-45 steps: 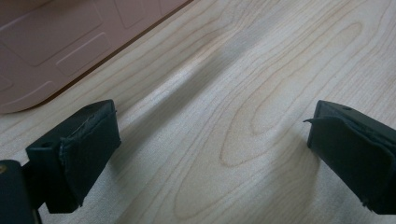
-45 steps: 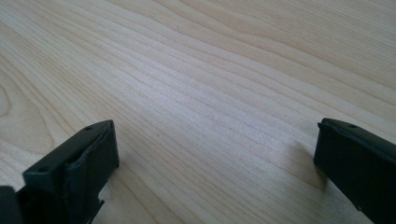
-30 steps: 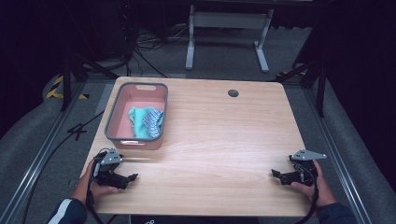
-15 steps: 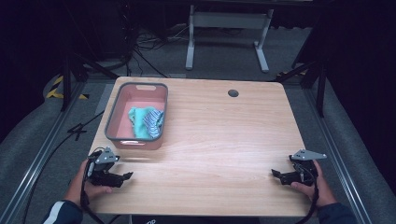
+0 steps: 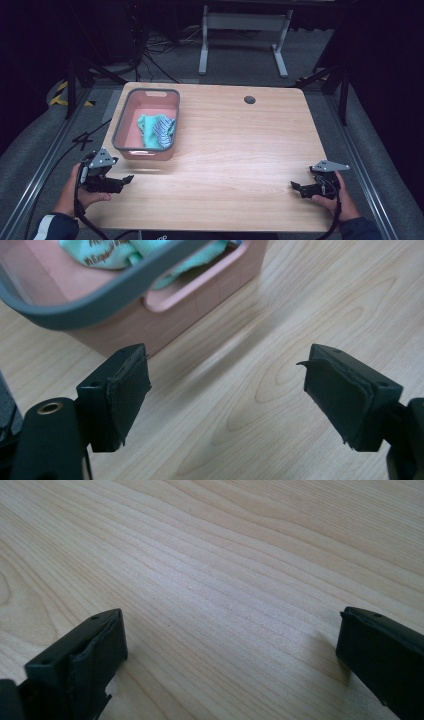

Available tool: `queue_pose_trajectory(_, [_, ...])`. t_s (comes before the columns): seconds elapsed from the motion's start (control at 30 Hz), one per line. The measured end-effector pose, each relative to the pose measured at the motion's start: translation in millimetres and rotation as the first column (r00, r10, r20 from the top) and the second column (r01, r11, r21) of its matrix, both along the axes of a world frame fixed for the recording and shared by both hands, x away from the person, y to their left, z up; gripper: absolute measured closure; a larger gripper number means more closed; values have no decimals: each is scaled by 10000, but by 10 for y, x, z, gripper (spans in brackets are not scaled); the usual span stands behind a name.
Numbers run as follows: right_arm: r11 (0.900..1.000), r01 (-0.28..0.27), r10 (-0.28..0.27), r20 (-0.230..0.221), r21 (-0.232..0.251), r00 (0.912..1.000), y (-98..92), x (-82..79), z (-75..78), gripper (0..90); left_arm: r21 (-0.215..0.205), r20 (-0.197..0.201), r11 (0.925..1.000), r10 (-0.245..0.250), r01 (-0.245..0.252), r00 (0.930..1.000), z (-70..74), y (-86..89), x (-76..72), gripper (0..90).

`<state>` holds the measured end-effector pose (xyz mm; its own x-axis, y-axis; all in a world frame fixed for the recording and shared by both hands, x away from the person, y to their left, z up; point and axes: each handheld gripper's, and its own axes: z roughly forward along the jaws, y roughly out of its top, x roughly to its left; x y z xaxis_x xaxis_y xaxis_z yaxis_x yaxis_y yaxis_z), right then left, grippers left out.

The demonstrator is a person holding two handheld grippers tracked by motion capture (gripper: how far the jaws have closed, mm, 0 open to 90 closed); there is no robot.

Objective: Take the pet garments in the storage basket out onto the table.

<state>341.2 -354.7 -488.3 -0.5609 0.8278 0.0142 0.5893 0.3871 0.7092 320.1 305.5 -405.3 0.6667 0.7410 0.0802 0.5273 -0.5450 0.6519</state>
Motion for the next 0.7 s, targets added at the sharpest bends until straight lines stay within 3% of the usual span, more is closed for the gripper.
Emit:
queue_pose_trajectory(0.33, [10000, -1, 1, 1, -1, 10000, 0, 0, 0, 3, 54, 435, 10000, -59, 57, 9990, 317, -61, 170, 194])
queue_pose_trajectory(0.47, [10000, -2, 2, 2, -2, 10000, 0, 0, 0, 3, 75, 330, 9999, -139, 136, 9994, 409, -115, 310, 192])
queue_pose_trajectory(0.63, [10000, -3, 3, 2, -1, 10000, 0, 0, 0, 3, 566, 251, 9980, -289, 275, 9993, 484, -243, 521, 192])
queue_pose_trajectory(0.7, [10000, -1, 1, 3, -1, 10000, 0, 0, 0, 3, 500, 10, 9985, -208, 207, 9998, 493, -280, 592, 192])
